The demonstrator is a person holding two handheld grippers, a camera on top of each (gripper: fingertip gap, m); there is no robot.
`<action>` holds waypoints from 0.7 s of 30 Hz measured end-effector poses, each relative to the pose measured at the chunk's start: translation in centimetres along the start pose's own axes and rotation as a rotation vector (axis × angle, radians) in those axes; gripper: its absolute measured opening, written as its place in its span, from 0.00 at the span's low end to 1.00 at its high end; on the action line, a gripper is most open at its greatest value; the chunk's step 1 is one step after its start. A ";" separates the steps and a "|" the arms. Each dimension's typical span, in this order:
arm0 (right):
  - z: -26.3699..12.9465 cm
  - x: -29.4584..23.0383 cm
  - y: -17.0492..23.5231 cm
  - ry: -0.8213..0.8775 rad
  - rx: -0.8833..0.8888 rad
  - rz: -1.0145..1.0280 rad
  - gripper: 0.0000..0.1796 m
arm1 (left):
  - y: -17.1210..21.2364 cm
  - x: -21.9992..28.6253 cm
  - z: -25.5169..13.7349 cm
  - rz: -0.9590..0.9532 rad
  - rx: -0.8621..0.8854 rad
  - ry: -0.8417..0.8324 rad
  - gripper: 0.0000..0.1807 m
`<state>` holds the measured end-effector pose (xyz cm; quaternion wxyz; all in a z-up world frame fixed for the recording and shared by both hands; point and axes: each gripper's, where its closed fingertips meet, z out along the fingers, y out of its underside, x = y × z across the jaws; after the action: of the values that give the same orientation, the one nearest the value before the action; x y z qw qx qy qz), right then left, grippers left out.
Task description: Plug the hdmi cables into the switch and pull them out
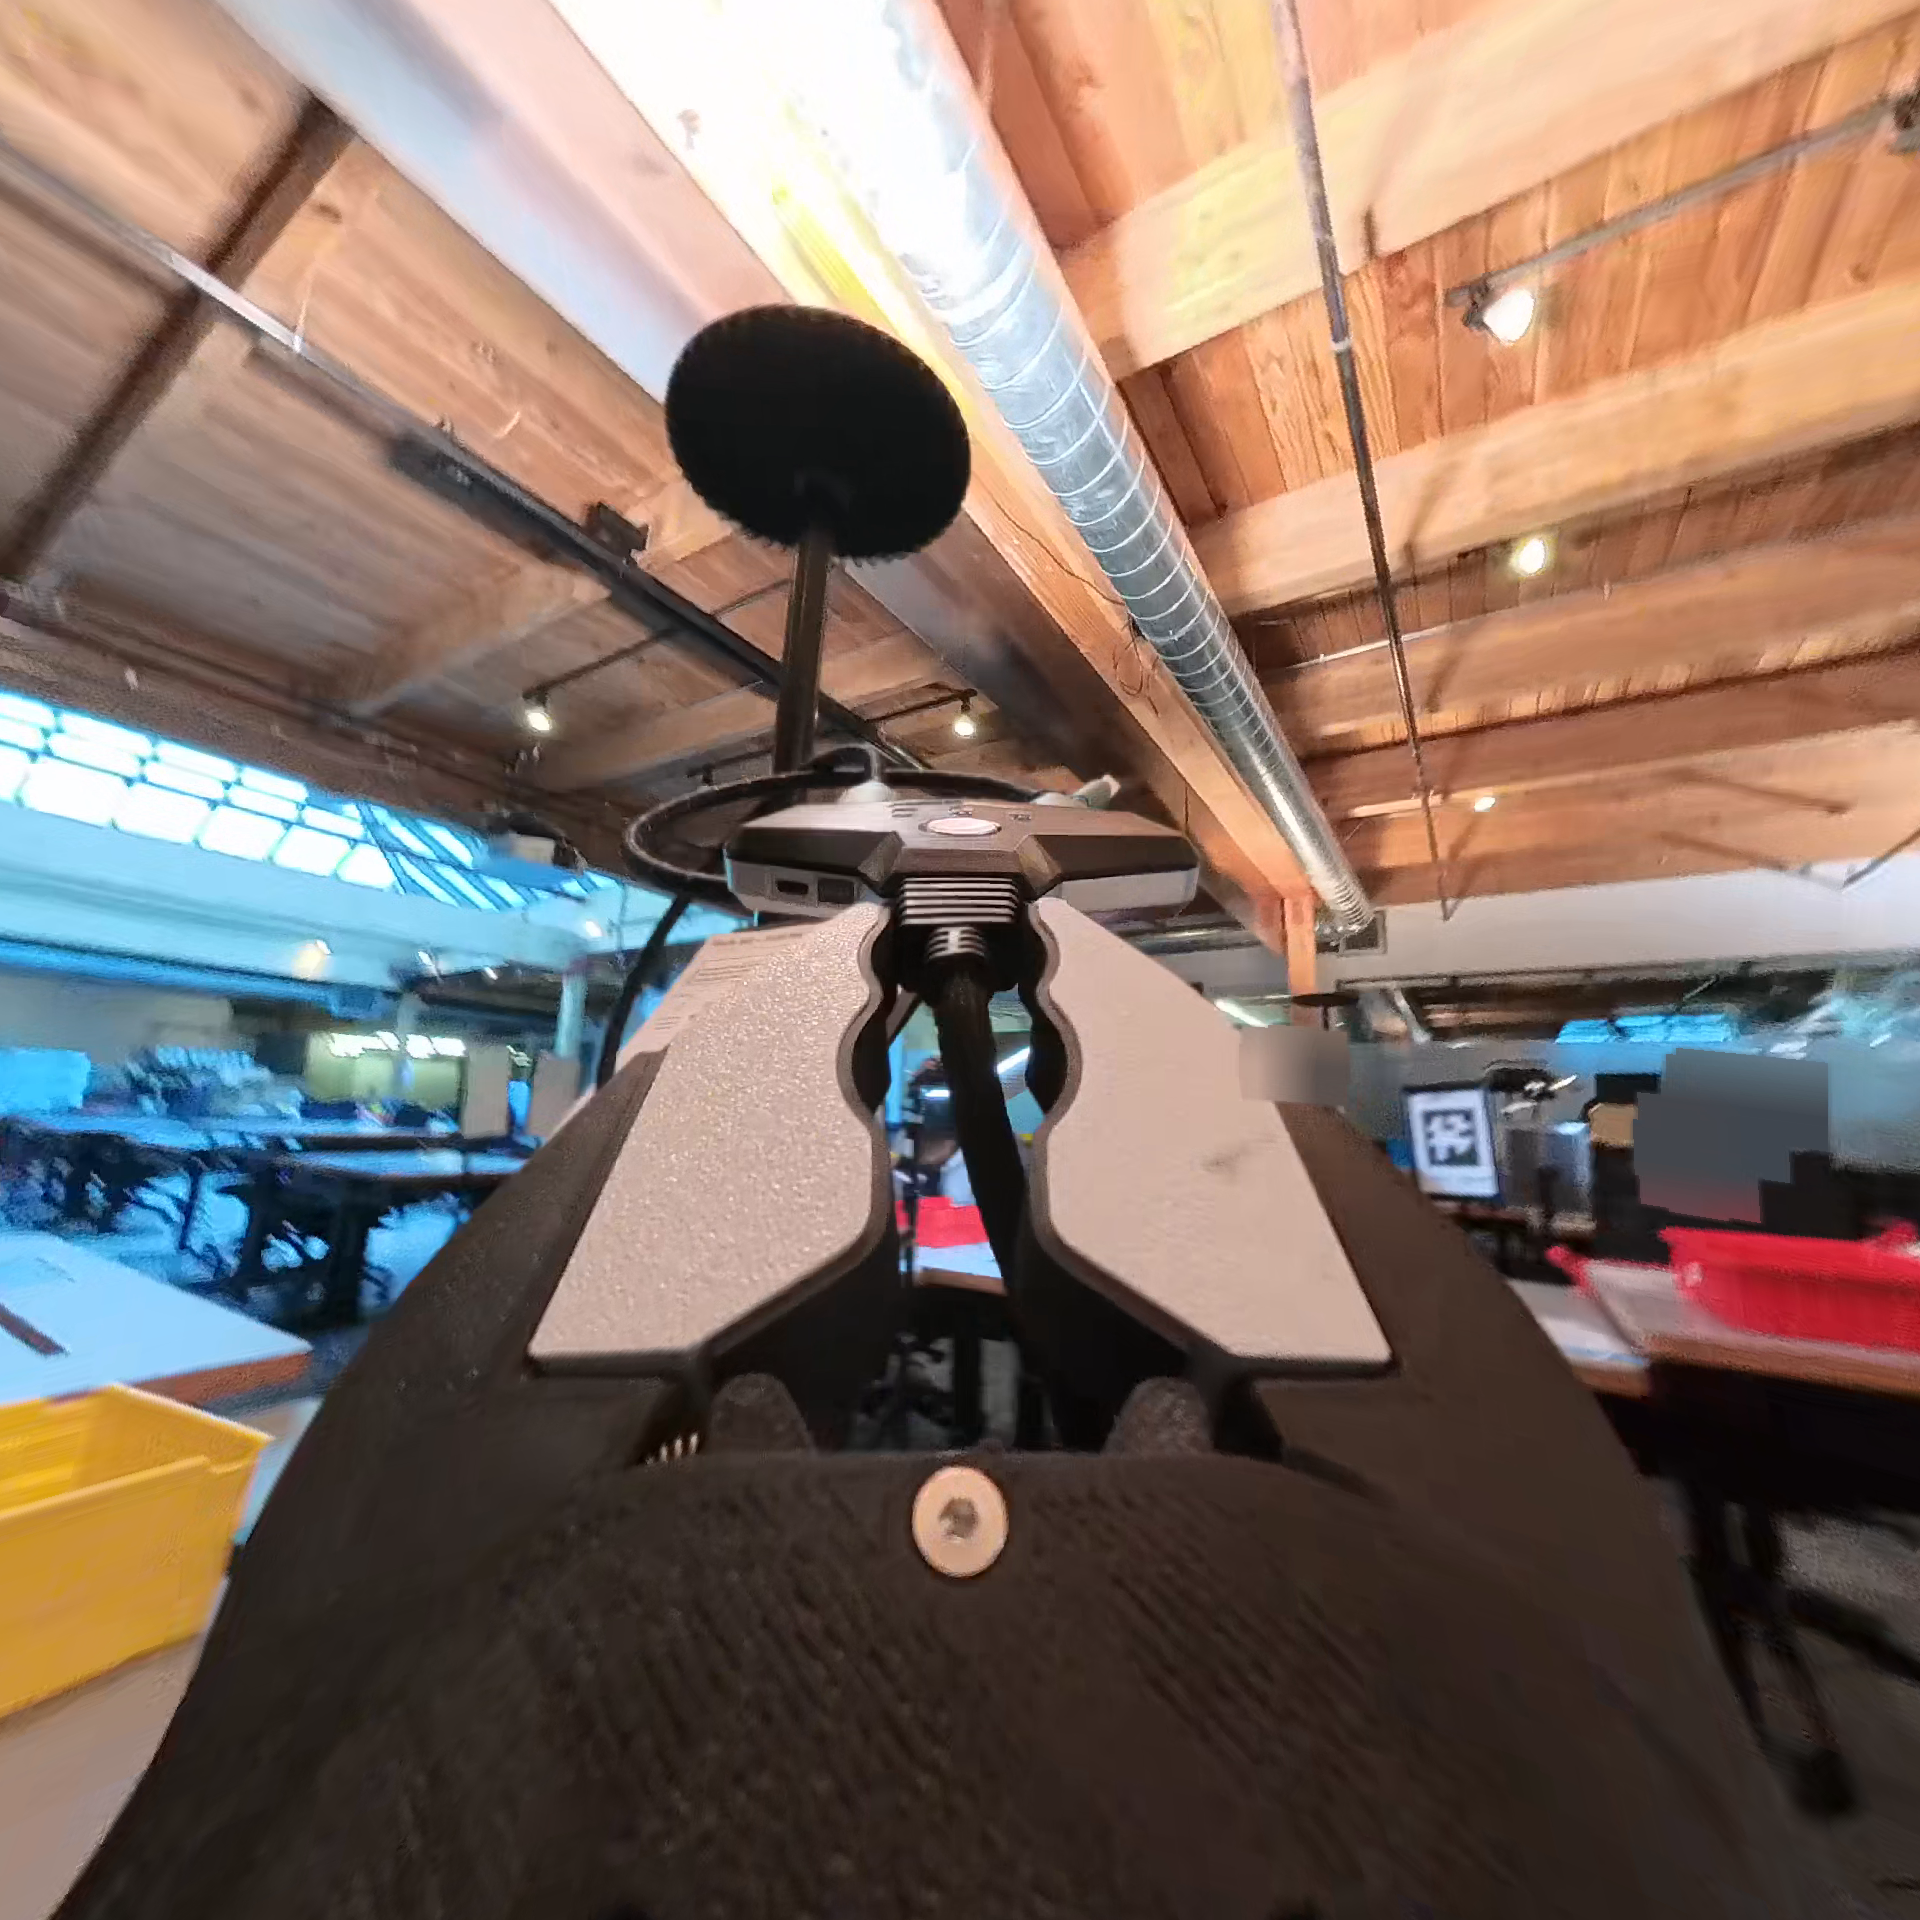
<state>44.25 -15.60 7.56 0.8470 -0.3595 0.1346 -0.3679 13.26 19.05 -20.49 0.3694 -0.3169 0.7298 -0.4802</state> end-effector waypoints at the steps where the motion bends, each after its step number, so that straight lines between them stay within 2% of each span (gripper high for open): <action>1: -0.9 0.6 0.8 0.003 0.016 0.052 0.12 | 0.1 0.3 0.1 0.027 -0.006 0.003 0.15; 5: -4.9 2.3 2.7 0.029 0.055 0.140 0.12 | 0.6 0.9 0.5 0.081 -0.050 0.010 0.15; 9: -8.5 3.8 1.1 0.096 0.067 0.097 0.12 | 1.2 0.9 0.9 0.059 -0.096 0.027 0.15; 13: -10.8 5.3 1.2 0.242 -0.102 -0.014 0.12 | 2.1 0.8 1.5 0.036 -0.169 0.044 0.15; 18: -12.3 3.8 3.1 0.211 -0.396 -0.257 0.13 | 3.2 1.3 2.1 0.095 -0.257 0.050 0.15; 21: -12.9 2.7 4.1 0.206 -0.551 -0.337 0.13 | 3.7 1.8 2.3 0.159 -0.286 0.051 0.16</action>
<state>41.95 -22.18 -4.34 0.6274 -0.5528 0.2525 -0.4868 13.85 17.70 -24.98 0.3387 -0.2952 0.8227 -0.3485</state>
